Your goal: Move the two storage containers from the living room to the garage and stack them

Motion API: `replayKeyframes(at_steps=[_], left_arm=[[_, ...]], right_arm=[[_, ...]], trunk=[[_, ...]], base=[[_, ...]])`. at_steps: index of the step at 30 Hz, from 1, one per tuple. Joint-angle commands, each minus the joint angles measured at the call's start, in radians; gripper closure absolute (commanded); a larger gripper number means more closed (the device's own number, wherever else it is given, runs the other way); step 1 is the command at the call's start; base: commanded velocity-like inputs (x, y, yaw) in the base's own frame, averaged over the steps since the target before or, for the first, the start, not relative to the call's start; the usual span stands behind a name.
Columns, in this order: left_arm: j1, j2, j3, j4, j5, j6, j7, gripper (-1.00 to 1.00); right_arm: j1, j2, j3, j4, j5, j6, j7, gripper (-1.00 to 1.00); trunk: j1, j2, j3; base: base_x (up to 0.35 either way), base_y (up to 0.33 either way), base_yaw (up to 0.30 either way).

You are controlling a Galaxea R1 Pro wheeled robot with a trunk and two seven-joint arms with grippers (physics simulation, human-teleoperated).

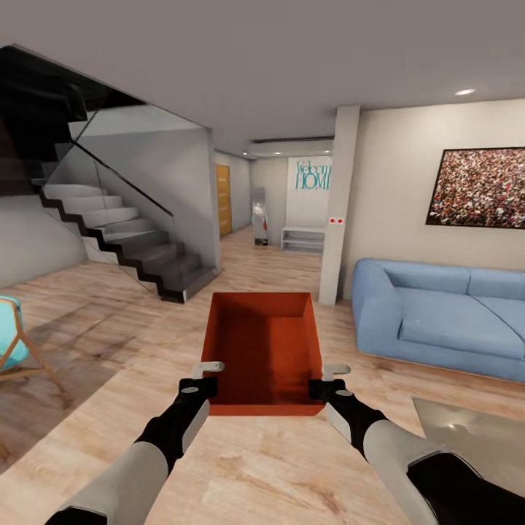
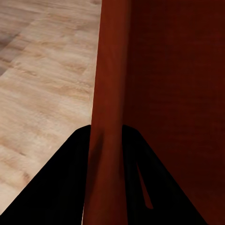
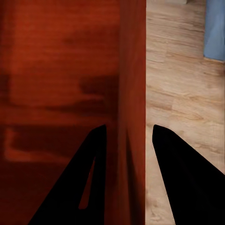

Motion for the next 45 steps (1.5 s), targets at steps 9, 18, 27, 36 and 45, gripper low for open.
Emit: replayKeyframes(at_steps=[9, 18, 27, 36, 45], left_arm=[[-0.002, 0.024, 0.029, -0.005, -0.019, -0.006, 0.092, 1.0], [-0.002, 0.024, 0.029, -0.005, -0.019, -0.006, 0.092, 1.0], [-0.002, 0.024, 0.029, -0.005, -0.019, -0.006, 0.092, 1.0], [-0.002, 0.027, 0.029, -0.006, -0.019, -0.006, 0.092, 1.0], [-0.002, 0.027, 0.029, -0.006, -0.019, -0.006, 0.092, 1.0]], right_arm=[[0.0, -0.009, -0.018, 0.004, -0.013, -0.003, -0.006, 1.0], [0.0, -0.009, -0.018, 0.004, -0.013, -0.003, -0.007, 1.0], [0.0, -0.009, -0.018, 0.004, -0.013, -0.003, -0.007, 1.0], [0.0, -0.009, -0.018, 0.004, -0.013, -0.005, -0.007, 1.0], [0.0, -0.009, -0.018, 0.004, -0.013, -0.005, -0.007, 1.0]], trunk=[[0.001, -0.001, 0.0], [0.001, -0.001, 0.0], [0.001, -0.001, 0.0], [0.001, -0.001, 0.0], [0.001, -0.001, 0.0]], base=[[0.322, 0.0, -0.002], [0.322, 0.0, 0.0], [0.321, 0.0, 0.0], [0.322, 0.0, 0.0], [0.322, 0.0, 0.0]])
